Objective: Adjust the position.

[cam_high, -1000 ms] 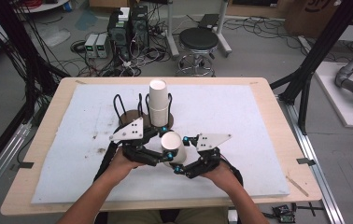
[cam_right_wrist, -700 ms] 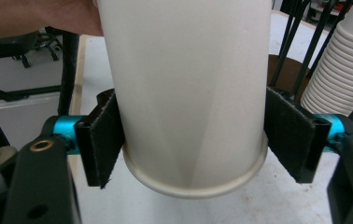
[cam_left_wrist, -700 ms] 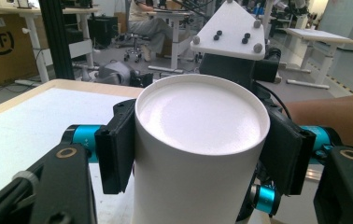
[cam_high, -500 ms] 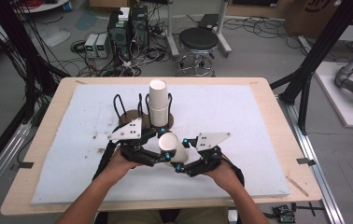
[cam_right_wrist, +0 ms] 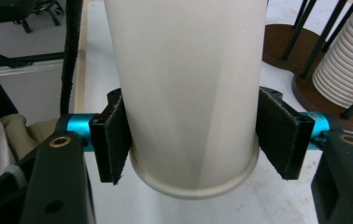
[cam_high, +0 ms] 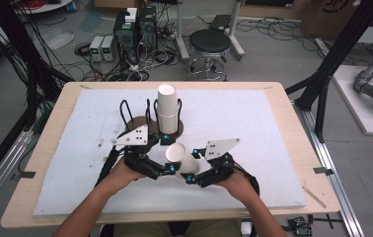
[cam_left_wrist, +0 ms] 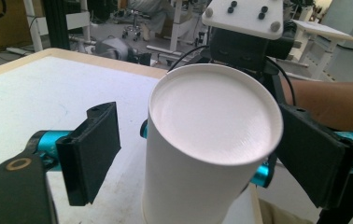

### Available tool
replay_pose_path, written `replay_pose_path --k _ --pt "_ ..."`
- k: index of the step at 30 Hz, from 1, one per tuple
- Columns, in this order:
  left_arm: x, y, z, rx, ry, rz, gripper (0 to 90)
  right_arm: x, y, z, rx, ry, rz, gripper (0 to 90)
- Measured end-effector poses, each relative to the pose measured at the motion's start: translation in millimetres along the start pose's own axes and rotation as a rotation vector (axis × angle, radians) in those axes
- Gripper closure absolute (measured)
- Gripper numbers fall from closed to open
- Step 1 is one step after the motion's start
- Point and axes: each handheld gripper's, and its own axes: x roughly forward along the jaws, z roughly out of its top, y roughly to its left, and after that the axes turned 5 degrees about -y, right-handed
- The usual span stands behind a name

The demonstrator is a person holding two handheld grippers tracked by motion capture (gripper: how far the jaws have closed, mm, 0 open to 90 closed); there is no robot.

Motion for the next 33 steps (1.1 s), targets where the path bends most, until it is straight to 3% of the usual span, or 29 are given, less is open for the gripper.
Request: replay_pose_path --k 3,8,13,23,29,32,33 --pt "-5.9 1.5 3.0 0.003 0.012 0.015 16.1 -2.6 -3.7 -0.4 0.001 0.009 -0.014 33.3" --pt "-13.2 3.3 11.0 0.017 0.055 -0.001 16.1 -4.0 -6.1 0.3 -0.011 0.032 -0.018 33.3" --pt "-14.1 5.1 15.8 0.028 0.098 -0.004 16.1 -1.0 -7.6 5.9 -0.044 0.110 -0.002 32.6" --pt "-4.0 3.4 21.0 0.055 0.204 -0.032 16.1 4.4 -7.1 23.2 -0.119 0.229 0.015 32.0" --pt "-0.1 4.5 23.5 0.064 0.256 -0.025 16.3 6.5 -6.7 31.3 -0.158 0.292 0.009 31.7" --pt "3.3 4.8 24.4 0.058 0.282 -0.028 16.6 7.3 -6.4 33.4 -0.168 0.301 0.013 31.7" --pt "5.6 4.1 24.8 0.053 0.294 -0.030 16.7 8.7 -5.8 34.7 -0.184 0.329 0.004 31.7"
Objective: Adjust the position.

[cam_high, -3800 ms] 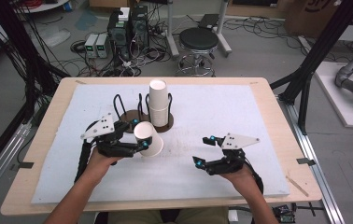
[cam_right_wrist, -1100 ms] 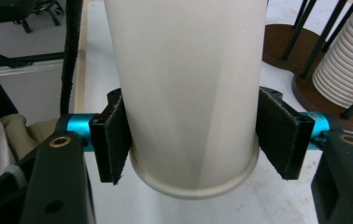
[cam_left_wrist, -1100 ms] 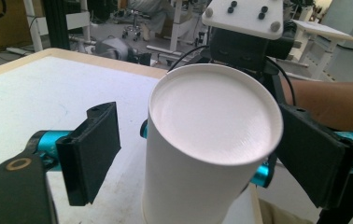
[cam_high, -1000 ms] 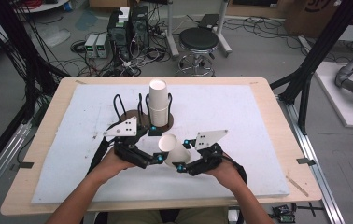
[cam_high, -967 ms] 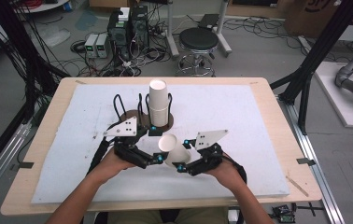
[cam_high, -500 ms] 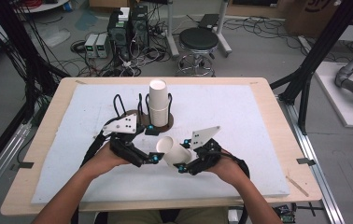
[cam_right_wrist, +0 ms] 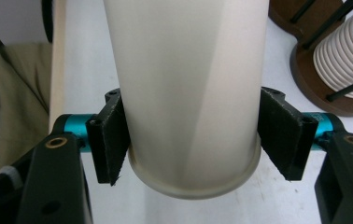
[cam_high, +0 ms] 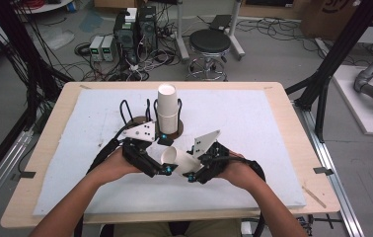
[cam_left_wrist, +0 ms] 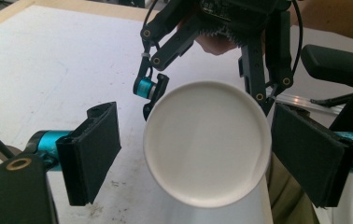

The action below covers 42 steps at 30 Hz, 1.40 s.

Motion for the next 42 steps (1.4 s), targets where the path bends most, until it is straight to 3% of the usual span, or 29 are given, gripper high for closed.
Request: replay_pose_path --k 6,12,17,21,26,30,32,33,34,35,36,37,40,42 --pt "5.9 0.8 0.4 0.013 0.075 -0.021 20.7 1.8 2.3 6.2 -0.035 0.051 0.005 31.5" --pt "8.5 2.6 -1.5 0.001 0.114 -0.031 26.2 4.2 2.7 7.2 -0.054 0.087 0.003 31.3" --pt "10.2 3.5 -3.1 -0.021 0.120 -0.052 29.2 4.2 3.9 7.1 -0.056 0.101 -0.001 31.2" --pt "10.6 2.4 -3.5 -0.008 0.130 -0.058 31.6 4.7 4.4 7.3 -0.063 0.103 0.002 31.2" --pt "9.7 1.3 -4.1 0.019 0.127 -0.036 33.8 4.2 4.8 6.6 -0.053 0.112 -0.001 29.1" --pt "6.4 2.6 -6.9 0.026 0.087 -0.037 34.4 1.2 3.4 4.1 -0.040 0.074 -0.013 23.1" --pt "5.4 3.5 -9.0 0.036 0.076 -0.042 34.5 -2.6 2.1 0.6 -0.012 0.013 -0.008 21.6" --pt "5.1 3.8 -10.8 0.037 0.067 -0.042 34.5 -2.6 2.1 0.6 -0.012 0.013 -0.008 21.6" --pt "4.8 4.0 -12.7 0.033 0.058 -0.040 34.5 -5.8 1.5 -1.8 0.002 -0.031 -0.012 21.6" --pt "4.3 4.8 -14.4 0.034 0.050 -0.040 34.5 -5.8 1.5 -1.8 0.002 -0.031 -0.012 21.6" --pt "3.6 5.8 -18.0 0.029 0.025 -0.041 34.5 -9.4 1.4 -4.1 0.022 -0.075 -0.013 21.5" --pt "3.6 5.8 -18.0 0.029 0.025 -0.041 34.4 -9.4 1.4 -4.1 0.022 -0.075 -0.013 21.5" --pt "2.2 6.9 -23.8 0.011 -0.030 -0.035 34.4 -16.4 1.6 -8.0 0.056 -0.181 -0.014 21.1" --pt "1.7 7.4 -25.1 0.008 -0.038 -0.030 34.3 -18.0 1.4 -8.8 0.065 -0.202 -0.016 21.1"
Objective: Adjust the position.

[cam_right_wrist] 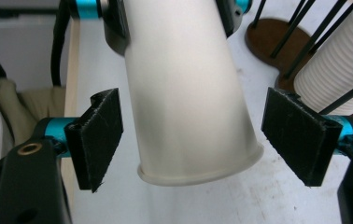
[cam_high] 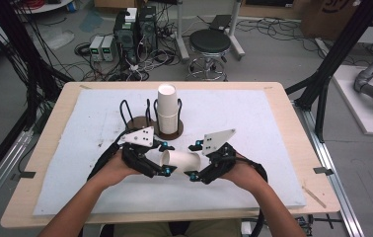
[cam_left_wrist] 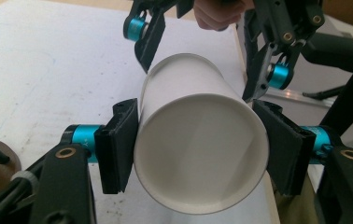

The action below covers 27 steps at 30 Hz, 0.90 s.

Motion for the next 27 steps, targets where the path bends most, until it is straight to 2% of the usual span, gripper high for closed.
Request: replay_pose_path --k 2,3,5,9,10,11,12,16,27 --pt "-1.2 0.5 -2.8 -0.008 -0.023 0.003 34.2 -4.9 -0.1 -1.6 0.026 -0.055 -0.022 21.0" --pt "-2.2 0.7 -4.1 -0.012 -0.035 0.003 34.2 -4.9 -0.1 -1.6 0.026 -0.055 -0.022 21.0" --pt "-4.4 0.8 -9.0 -0.016 -0.083 0.007 34.2 -9.0 -0.3 -4.6 0.052 -0.107 -0.043 20.8" --pt "-5.6 1.0 -14.3 -0.017 -0.119 0.011 34.2 -12.4 -0.8 -8.6 0.078 -0.145 -0.061 20.8" --pt "-6.6 1.4 -17.8 -0.022 -0.137 0.013 34.2 -14.6 -1.3 -11.2 0.091 -0.169 -0.067 20.8" --pt "-6.6 1.4 -17.8 -0.022 -0.137 0.013 34.2 -14.6 -1.3 -11.2 0.091 -0.169 -0.067 20.8" --pt "-7.0 1.6 -19.6 -0.025 -0.144 0.014 34.2 -16.6 -1.1 -13.9 0.107 -0.192 -0.080 20.8" --pt "-10.4 2.4 -27.9 -0.035 -0.184 0.030 34.3 -18.7 -1.1 -20.0 0.128 -0.217 -0.095 20.1" --pt "-16.6 3.2 -37.8 -0.046 -0.249 0.032 34.3 -20.5 1.2 -33.5 0.168 -0.238 -0.114 20.1"
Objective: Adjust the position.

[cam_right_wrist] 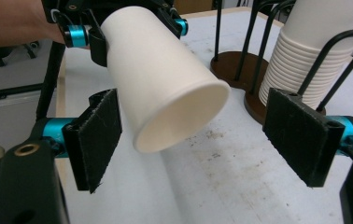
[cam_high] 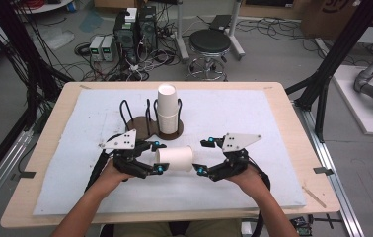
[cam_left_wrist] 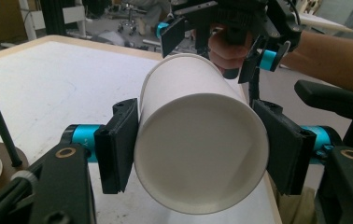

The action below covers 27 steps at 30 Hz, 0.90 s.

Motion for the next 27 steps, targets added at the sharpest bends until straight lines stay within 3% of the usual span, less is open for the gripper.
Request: replay_pose_path --k 12,19,27 --pt "-4.4 -0.9 -2.6 0.004 -0.052 -0.028 34.3 -2.6 -1.1 -12.9 0.038 0.002 0.005 20.1" --pt "-6.0 -1.8 -1.5 0.019 -0.086 -0.057 34.3 2.4 2.1 -17.0 0.051 -0.004 0.057 20.1" --pt "-3.9 -3.8 -1.5 0.029 -0.095 -0.083 34.4 4.0 3.1 -17.6 0.054 -0.007 0.083 19.2"
